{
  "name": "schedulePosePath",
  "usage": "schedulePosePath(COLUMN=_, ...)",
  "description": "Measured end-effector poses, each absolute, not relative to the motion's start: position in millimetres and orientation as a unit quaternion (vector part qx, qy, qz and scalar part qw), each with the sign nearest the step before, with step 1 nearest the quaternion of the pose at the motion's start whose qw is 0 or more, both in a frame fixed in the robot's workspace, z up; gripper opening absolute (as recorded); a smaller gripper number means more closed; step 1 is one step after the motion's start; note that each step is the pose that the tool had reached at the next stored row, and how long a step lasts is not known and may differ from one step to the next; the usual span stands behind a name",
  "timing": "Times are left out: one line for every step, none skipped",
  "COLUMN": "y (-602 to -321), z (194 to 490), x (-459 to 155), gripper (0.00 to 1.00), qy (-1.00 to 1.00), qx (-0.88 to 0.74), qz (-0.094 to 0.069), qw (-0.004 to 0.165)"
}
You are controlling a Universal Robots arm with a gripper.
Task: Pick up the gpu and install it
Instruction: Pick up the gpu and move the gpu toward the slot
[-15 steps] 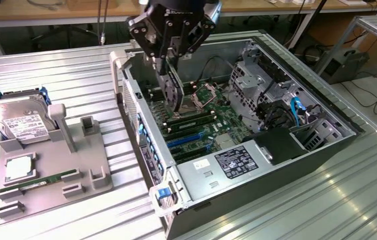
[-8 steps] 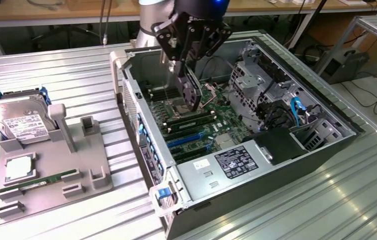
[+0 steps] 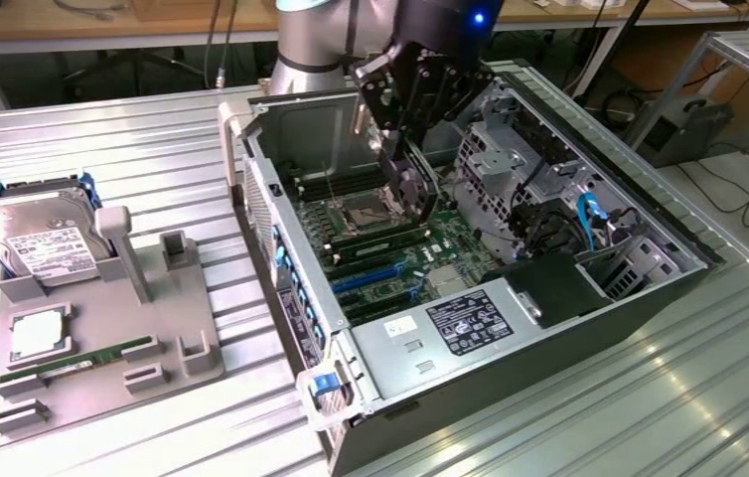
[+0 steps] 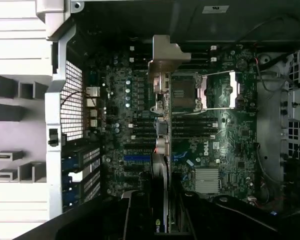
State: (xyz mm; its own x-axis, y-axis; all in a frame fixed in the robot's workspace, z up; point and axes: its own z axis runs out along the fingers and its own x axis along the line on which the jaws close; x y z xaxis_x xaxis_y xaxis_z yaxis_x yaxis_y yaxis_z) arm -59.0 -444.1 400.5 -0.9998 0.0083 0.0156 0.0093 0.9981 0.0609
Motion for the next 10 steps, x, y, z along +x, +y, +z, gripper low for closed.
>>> schedulePosePath(y=-444, z=399, x=-54, gripper=0.26, qy=-1.0, qx=-0.004, qz=-0.03, qw=0.008)
schedulePosePath(y=-444, z=397, x=-50, gripper=0.26, qy=-1.0, qx=-0.004, qz=-0.03, qw=0.008)
schedulePosePath(y=-444, z=395, x=-45, gripper=0.26, qy=-1.0, qx=-0.003, qz=-0.03, qw=0.008)
schedulePosePath(y=-444, z=394, x=-41, gripper=0.26, qy=-1.0, qx=-0.003, qz=-0.029, qw=0.008)
schedulePosePath(y=-444, z=392, x=-37, gripper=0.26, qy=-1.0, qx=-0.003, qz=-0.029, qw=0.008)
schedulePosePath(y=-444, z=390, x=-33, gripper=0.26, qy=-1.0, qx=-0.002, qz=-0.029, qw=0.008)
schedulePosePath(y=-444, z=390, x=-32, gripper=0.26, qy=-1.0, qx=-0.002, qz=-0.029, qw=0.008)
schedulePosePath(y=-444, z=390, x=-32, gripper=0.26, qy=-1.0, qx=-0.002, qz=-0.029, qw=0.008)
schedulePosePath(y=-444, z=390, x=-32, gripper=0.26, qy=-1.0, qx=-0.002, qz=-0.029, qw=0.008)
schedulePosePath(y=-444, z=390, x=-32, gripper=0.26, qy=-1.0, qx=-0.002, qz=-0.029, qw=0.008)
